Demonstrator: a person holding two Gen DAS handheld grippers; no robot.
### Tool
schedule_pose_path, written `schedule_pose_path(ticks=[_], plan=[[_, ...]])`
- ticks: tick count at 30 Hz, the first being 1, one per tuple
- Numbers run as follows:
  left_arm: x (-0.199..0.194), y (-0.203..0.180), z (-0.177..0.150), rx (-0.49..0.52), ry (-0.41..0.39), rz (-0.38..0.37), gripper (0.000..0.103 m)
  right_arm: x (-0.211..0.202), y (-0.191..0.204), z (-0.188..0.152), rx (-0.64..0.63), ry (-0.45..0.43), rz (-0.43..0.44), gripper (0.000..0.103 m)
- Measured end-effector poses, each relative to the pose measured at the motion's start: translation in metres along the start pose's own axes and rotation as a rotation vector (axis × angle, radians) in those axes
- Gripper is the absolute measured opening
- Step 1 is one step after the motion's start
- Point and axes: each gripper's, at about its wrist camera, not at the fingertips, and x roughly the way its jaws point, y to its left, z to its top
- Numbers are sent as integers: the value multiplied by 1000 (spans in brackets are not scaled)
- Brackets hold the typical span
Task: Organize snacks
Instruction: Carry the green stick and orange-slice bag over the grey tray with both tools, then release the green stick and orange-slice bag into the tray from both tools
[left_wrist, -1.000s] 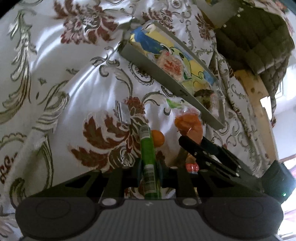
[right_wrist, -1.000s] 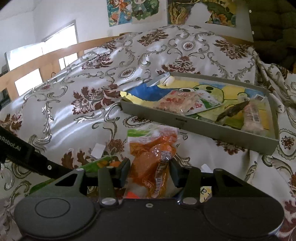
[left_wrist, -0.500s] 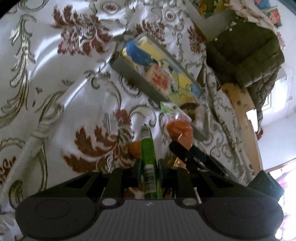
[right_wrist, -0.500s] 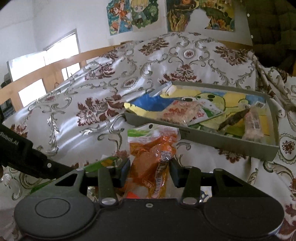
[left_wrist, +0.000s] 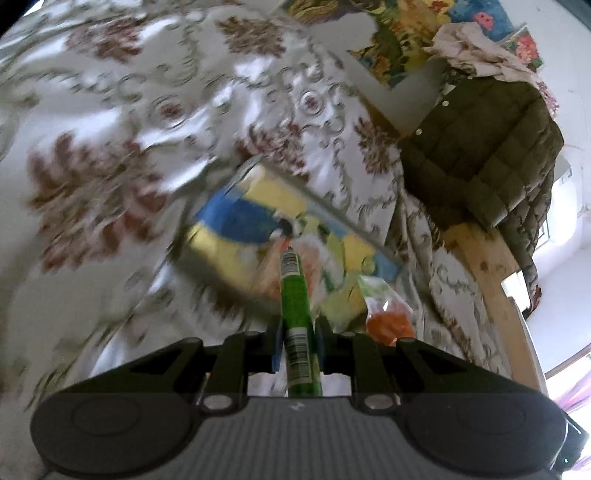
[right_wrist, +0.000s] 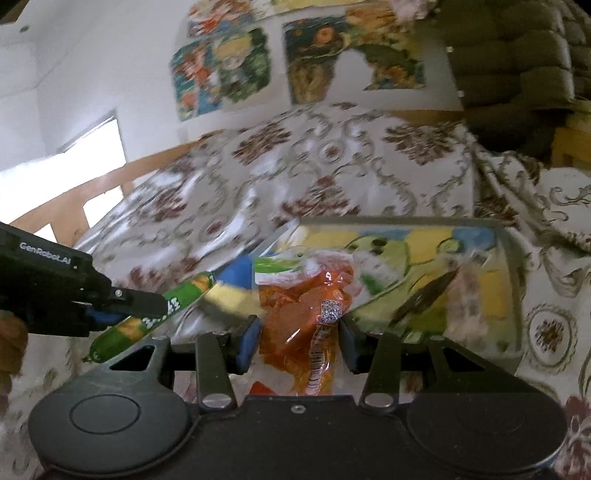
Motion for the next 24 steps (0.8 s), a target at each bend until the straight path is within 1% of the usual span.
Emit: schedule_pose_path(ticks=[2, 4, 8, 11, 14, 19, 21, 24], plan=[[23, -10, 13, 22, -11, -3, 20, 11, -11, 6, 21, -10, -18, 48], [45, -19, 22, 33, -17, -23, 20, 20, -23, 11, 37, -23, -38, 48], [88, -37, 34, 71, -13, -45, 20, 36, -47, 17, 55, -32, -96, 48], [118, -49, 37, 113, -2, -42, 21, 43, -61, 17, 66, -32, -135, 48], [141, -57, 33, 157, 16, -22, 21, 51, -71, 15, 67, -22, -176, 48], [164, -66, 21, 224, 51, 5, 21, 59, -77, 10, 65, -6, -198, 48], [168, -66, 18, 233, 60, 10, 21, 60, -75, 9, 41, -7, -205, 47], [172, -68, 15, 278, 64, 36, 21, 61, -70, 7, 3, -10, -218, 47]])
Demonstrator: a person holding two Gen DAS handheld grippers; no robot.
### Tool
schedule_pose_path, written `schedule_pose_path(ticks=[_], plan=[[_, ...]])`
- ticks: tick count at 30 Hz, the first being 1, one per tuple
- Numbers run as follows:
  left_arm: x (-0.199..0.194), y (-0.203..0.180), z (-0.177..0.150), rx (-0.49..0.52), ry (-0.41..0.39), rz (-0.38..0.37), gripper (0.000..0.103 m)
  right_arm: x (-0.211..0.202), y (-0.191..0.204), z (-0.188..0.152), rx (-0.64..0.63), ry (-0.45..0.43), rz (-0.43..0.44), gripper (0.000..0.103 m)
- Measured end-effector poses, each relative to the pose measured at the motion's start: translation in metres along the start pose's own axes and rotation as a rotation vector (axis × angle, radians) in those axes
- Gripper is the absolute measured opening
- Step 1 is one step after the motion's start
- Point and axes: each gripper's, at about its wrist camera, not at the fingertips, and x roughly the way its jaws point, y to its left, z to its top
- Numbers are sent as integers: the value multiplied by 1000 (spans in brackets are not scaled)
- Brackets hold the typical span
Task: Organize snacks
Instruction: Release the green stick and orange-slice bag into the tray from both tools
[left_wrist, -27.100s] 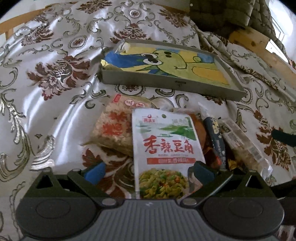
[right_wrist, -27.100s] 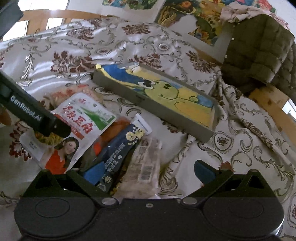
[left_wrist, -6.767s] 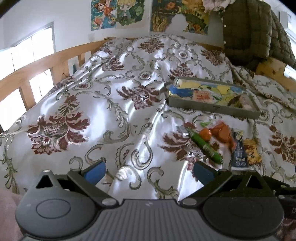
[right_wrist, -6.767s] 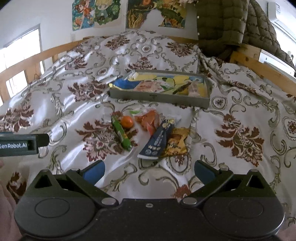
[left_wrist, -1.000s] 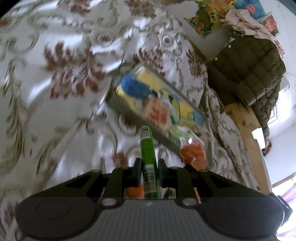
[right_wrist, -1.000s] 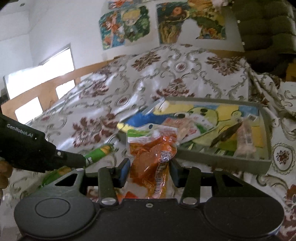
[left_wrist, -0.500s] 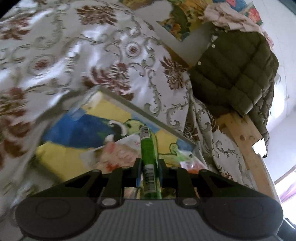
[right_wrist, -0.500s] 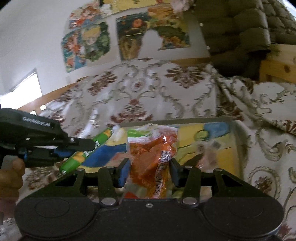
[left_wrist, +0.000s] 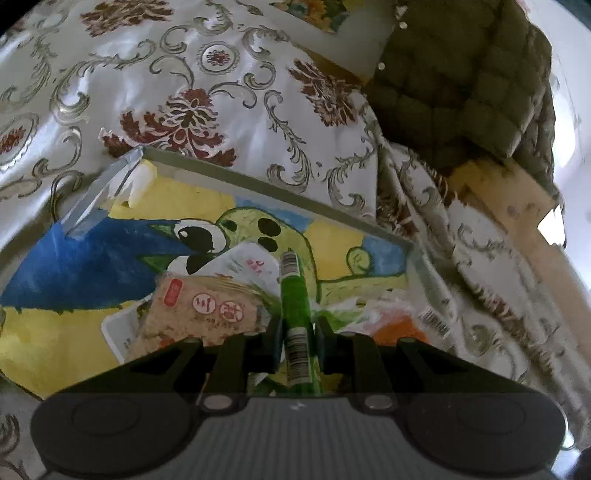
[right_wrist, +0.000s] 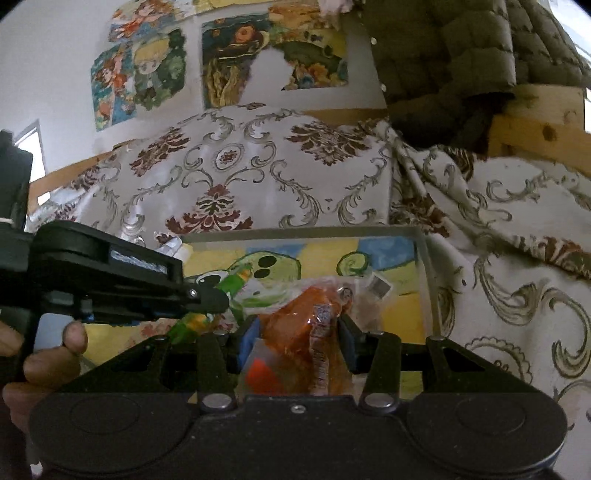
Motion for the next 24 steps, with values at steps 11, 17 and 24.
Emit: schedule_pose_path(ticks=[11, 17, 24], plan=[[1, -1, -3, 40, 8, 53, 21, -1, 13, -8, -75, -6, -21, 54], [-17, -6, -1, 39, -12, 55, 36, -12, 12, -6, -59, -24, -18, 63], [-59, -21, 2, 49, -121, 91, 88, -45, 12, 7, -3, -82, -49, 87]])
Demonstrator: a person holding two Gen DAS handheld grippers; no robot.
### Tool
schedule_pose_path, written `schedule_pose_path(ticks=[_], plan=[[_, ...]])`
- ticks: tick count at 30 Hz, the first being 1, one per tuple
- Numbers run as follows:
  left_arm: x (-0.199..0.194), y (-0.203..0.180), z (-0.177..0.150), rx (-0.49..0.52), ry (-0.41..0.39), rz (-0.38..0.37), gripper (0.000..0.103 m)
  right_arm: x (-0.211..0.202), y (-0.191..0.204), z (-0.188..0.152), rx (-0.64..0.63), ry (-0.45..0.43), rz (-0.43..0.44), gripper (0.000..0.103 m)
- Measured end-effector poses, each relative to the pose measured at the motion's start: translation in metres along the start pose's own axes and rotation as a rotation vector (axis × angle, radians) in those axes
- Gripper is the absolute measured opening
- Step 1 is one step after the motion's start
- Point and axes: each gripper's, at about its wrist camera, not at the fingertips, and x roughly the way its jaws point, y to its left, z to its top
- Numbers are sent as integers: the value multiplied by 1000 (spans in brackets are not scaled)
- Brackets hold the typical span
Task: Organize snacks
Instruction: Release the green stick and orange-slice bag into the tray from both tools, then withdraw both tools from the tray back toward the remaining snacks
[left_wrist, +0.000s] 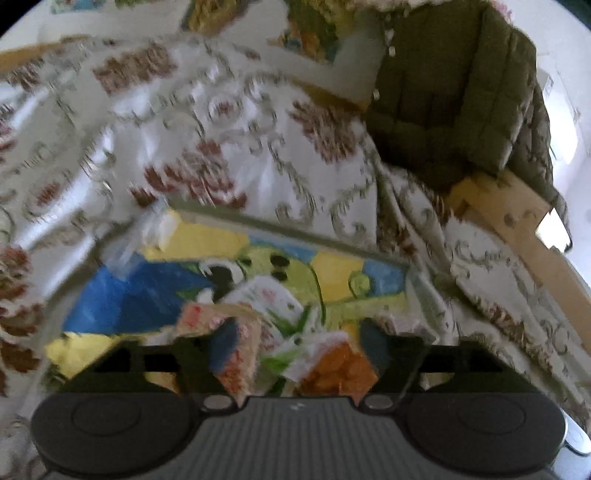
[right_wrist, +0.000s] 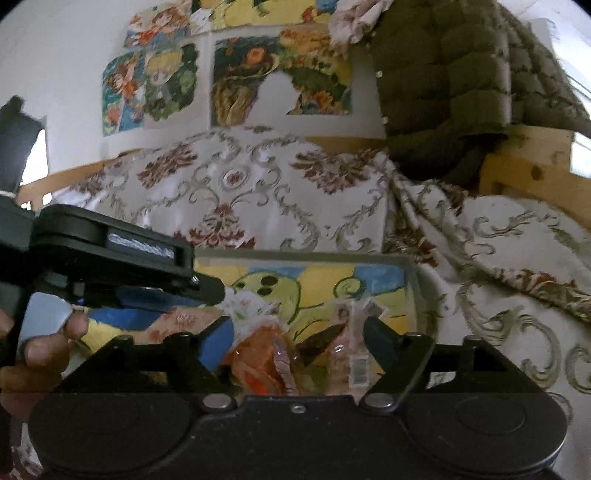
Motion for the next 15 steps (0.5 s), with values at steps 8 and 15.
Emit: schedule_pose_path(ticks=[8, 15], plan=[[-68, -3, -2, 0, -170, 55, 103, -57, 3, 17, 30, -87, -28, 102], [-138, -4, -19, 37, -276, 116, 103, -110, 11, 22, 42, -126, -51, 102]])
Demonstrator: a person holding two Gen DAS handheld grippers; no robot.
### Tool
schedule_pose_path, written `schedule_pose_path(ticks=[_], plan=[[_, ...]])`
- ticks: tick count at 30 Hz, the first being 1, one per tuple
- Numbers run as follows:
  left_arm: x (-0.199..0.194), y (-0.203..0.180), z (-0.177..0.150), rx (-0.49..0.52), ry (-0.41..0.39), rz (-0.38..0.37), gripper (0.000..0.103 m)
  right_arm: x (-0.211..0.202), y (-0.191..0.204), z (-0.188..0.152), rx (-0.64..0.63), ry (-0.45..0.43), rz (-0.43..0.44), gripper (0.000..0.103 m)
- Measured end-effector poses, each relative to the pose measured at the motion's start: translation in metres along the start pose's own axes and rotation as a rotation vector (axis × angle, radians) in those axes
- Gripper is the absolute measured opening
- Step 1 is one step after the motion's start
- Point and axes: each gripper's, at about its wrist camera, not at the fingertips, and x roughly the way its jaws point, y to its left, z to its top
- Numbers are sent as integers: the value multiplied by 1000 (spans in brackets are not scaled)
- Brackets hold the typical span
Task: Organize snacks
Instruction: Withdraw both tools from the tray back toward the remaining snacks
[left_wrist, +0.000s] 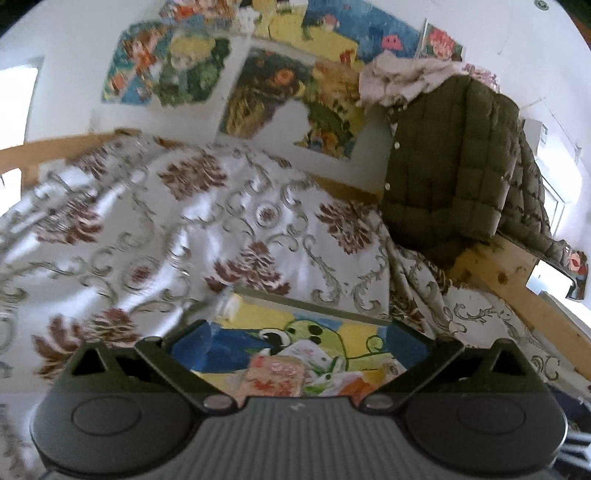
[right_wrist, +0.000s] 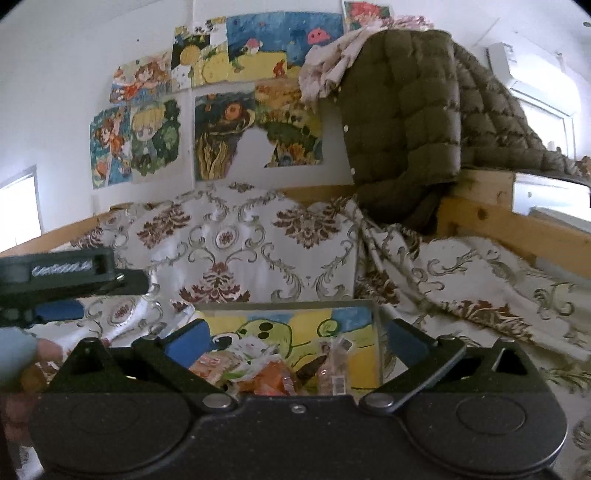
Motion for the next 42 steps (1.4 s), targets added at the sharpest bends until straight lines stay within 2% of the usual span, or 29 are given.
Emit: schedule_pose_path(ticks=[4, 7, 11, 21, 28, 36, 42], plan=[[-42, 5, -10, 26, -36, 33, 103, -34, 9, -1, -20, -21, -7, 102], [-78, 7, -23, 46, -114, 92, 103, -58, 16, -6, -43, -26, -22, 102], [-109, 11, -38, 78, -114, 150, 103, -86, 28, -15, -89, -39, -40, 102], [-164, 35, -64, 94, -51, 251, 103, -136, 42, -36, -72, -22, -56, 102], [-190, 49, -89, 100, 64, 279, 103, -162, 48, -55, -59, 32, -76, 102], [-216, 57, -109, 83, 106, 307, 103, -188, 49, -75, -10, 78, -161, 102], [-229, 55, -119, 105, 128, 316, 103, -203, 48, -91, 14, 142, -180, 102]])
